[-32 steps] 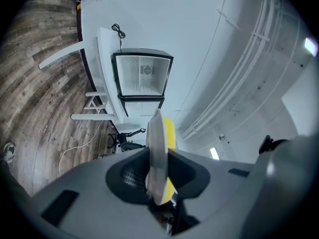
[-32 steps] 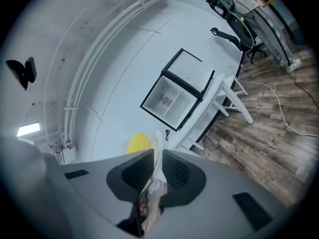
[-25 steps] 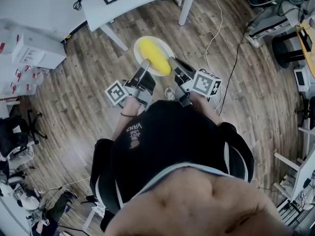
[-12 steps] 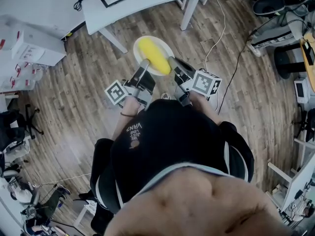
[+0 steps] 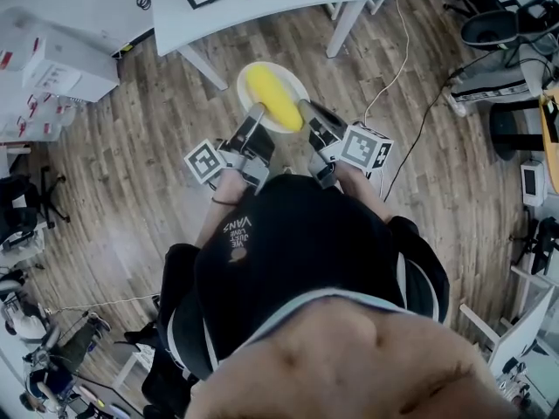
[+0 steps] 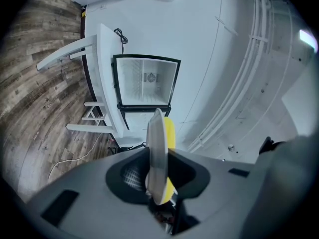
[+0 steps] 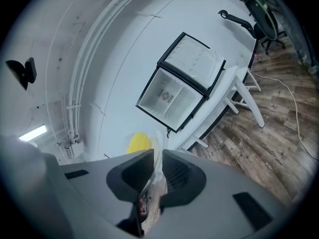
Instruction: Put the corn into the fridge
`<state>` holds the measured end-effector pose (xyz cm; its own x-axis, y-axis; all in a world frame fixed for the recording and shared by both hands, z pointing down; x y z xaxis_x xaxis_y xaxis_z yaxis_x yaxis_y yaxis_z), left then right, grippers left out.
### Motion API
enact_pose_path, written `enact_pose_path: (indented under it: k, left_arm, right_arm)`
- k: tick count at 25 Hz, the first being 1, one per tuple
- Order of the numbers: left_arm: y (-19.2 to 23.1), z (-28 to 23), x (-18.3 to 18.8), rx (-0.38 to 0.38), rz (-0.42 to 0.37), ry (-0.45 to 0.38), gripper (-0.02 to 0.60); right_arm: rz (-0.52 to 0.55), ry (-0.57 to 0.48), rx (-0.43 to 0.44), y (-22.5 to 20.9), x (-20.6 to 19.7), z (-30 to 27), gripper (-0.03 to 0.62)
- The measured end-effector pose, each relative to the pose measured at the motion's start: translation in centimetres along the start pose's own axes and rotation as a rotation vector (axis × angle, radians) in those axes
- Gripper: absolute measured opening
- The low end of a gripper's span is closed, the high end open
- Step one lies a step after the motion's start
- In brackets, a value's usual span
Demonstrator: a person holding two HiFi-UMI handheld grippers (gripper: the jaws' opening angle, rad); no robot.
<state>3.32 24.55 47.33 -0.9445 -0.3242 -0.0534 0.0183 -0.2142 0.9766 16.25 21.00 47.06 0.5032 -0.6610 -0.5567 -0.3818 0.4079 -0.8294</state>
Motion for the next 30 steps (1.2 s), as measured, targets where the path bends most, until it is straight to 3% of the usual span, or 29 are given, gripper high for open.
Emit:
enact_pose_path:
  k: [18,30]
  left_arm:
    - [1.1,-5.8,3.7,0.003,0.029,0.047,0.077]
    - [1.5,-9.5,8.9,-0.019,0.03,0.06,0.077]
  right_arm:
    - [0.0,-0.032,-0.023,-1.4,3.7,-5.0,0.041]
    - [0.006,-0.048,-0.031,-1.4,5.4,-10.9,0.041]
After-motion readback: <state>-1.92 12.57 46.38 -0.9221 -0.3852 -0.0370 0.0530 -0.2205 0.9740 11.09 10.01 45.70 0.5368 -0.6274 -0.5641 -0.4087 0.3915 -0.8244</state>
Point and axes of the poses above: the fingertips, and each gripper's own axes: z backward along the fingers, y to its left, x out of its top, the point moved 3 cm from there along z, backward along the fingers, and after that the axes turned 9 degrees about -y, right-handed, at the moved point
